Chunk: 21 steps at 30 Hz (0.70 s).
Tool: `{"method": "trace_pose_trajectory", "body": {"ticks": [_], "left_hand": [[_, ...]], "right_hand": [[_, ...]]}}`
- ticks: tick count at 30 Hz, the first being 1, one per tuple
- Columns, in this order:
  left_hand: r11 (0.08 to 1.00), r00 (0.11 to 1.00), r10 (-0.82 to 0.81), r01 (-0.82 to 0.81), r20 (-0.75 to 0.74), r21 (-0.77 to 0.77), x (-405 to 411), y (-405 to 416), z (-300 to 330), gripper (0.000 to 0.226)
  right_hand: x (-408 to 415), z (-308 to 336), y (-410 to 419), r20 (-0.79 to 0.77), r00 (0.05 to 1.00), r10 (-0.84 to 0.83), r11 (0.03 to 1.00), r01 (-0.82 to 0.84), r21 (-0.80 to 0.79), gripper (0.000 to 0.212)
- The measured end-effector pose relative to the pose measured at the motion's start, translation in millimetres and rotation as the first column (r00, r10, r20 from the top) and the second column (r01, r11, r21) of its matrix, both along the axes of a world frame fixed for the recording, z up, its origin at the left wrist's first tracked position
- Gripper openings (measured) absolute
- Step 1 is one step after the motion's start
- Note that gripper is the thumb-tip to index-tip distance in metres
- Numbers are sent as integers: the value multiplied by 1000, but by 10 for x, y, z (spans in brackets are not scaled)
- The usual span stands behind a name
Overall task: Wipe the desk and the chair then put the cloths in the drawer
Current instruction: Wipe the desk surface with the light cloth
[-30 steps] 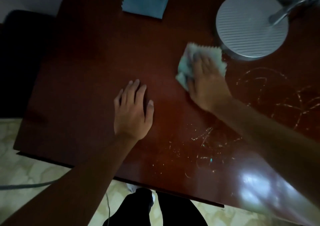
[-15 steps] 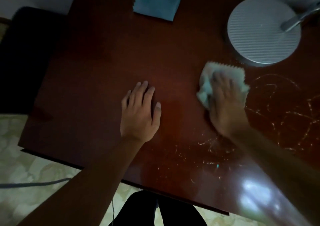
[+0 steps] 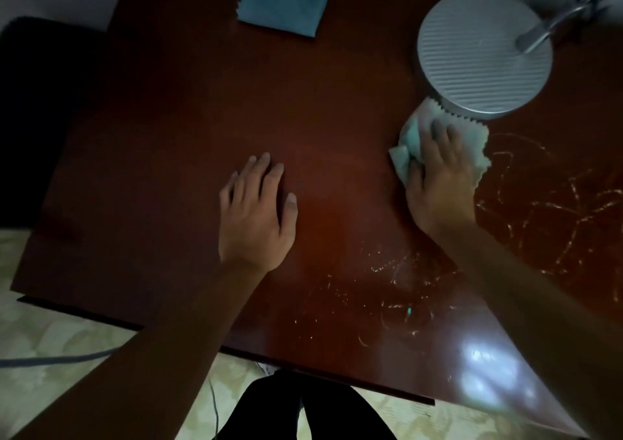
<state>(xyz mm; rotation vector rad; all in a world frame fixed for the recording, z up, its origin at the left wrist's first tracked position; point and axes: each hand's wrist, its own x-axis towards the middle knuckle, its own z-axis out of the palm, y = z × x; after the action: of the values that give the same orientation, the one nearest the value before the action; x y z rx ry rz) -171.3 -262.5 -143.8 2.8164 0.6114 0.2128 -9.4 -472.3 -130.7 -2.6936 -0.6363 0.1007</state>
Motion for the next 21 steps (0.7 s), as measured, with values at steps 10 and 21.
{"method": "trace_pose_trajectory", "body": {"ticks": [10, 21], "left_hand": [[1000, 1000, 7, -7, 21, 17, -3, -10, 4, 47], [1000, 1000, 12, -12, -19, -3, -4, 6, -18, 49]], "right_hand": [[-125, 9, 522, -35, 987, 159, 987, -158, 22, 58], [408, -12, 641, 19, 997, -79, 992, 77, 97, 50]]}}
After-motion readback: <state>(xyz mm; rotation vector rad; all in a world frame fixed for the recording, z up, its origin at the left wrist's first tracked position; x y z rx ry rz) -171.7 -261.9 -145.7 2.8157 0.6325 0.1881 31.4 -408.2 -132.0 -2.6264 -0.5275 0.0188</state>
